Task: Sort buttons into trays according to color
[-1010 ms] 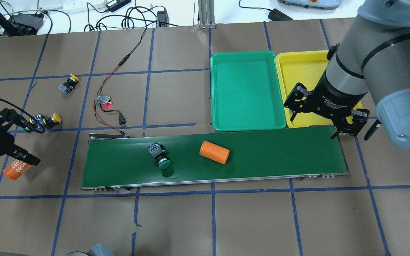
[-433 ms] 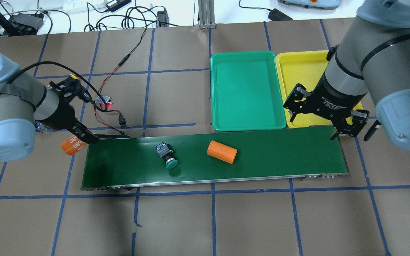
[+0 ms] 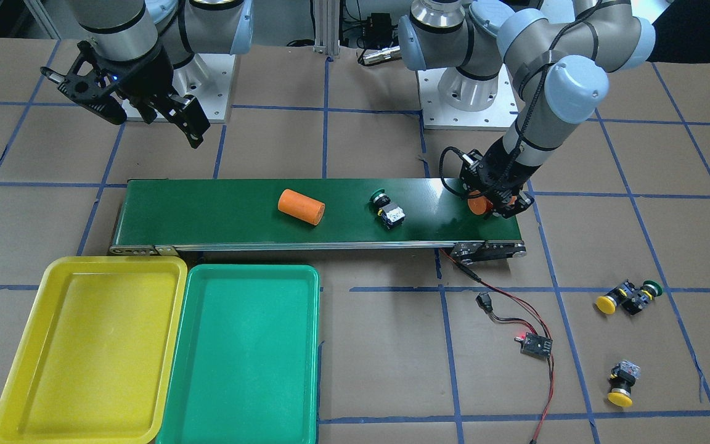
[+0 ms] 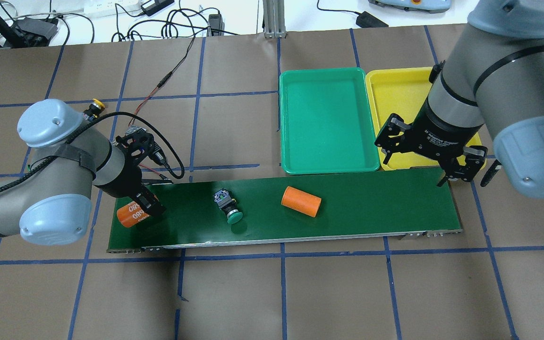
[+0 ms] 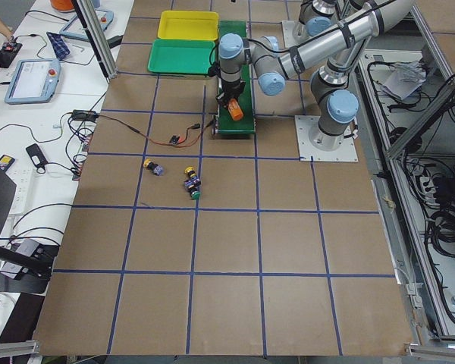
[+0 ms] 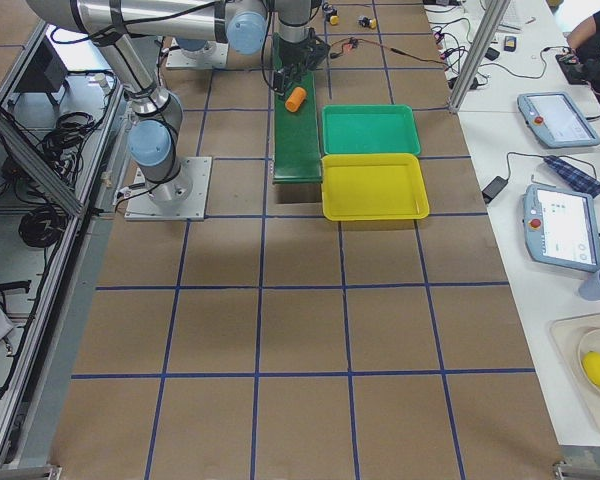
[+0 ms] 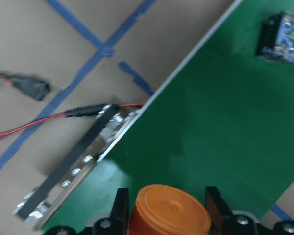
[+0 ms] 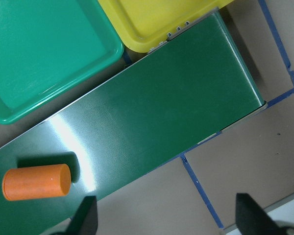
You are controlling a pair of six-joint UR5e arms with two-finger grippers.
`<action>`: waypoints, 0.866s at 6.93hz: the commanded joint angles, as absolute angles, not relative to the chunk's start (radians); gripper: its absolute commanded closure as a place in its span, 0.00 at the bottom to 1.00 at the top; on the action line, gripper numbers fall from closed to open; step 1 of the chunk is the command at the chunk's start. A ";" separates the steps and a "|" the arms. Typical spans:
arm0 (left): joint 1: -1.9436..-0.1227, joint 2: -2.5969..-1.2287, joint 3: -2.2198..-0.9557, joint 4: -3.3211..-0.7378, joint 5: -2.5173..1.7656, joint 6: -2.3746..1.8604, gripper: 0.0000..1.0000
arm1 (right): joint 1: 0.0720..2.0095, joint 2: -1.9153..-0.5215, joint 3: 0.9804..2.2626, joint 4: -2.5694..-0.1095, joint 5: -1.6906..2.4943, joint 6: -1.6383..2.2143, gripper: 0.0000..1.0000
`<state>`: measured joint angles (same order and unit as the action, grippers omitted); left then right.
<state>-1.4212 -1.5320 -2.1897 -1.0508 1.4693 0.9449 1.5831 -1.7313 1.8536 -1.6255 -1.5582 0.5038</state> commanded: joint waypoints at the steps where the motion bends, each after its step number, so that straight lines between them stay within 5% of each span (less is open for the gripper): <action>1: -1.443 -1.539 -2.200 -0.988 1.470 0.876 0.00 | 1.585 -1.712 1.871 -1.638 -1.554 0.256 0.00; 3: -1.270 -1.576 -1.994 -1.111 1.473 0.882 0.00 | 1.585 -1.713 1.873 -1.635 -1.552 0.104 0.00; 6: -1.083 -1.825 -1.766 -1.146 1.511 0.714 0.00 | 1.586 -1.712 1.873 -1.640 -1.549 0.091 0.00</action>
<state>-1.1255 -1.7300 -1.8483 -1.1402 1.4836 0.7693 1.5858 -1.7129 1.8730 -1.6384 -1.5496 0.0975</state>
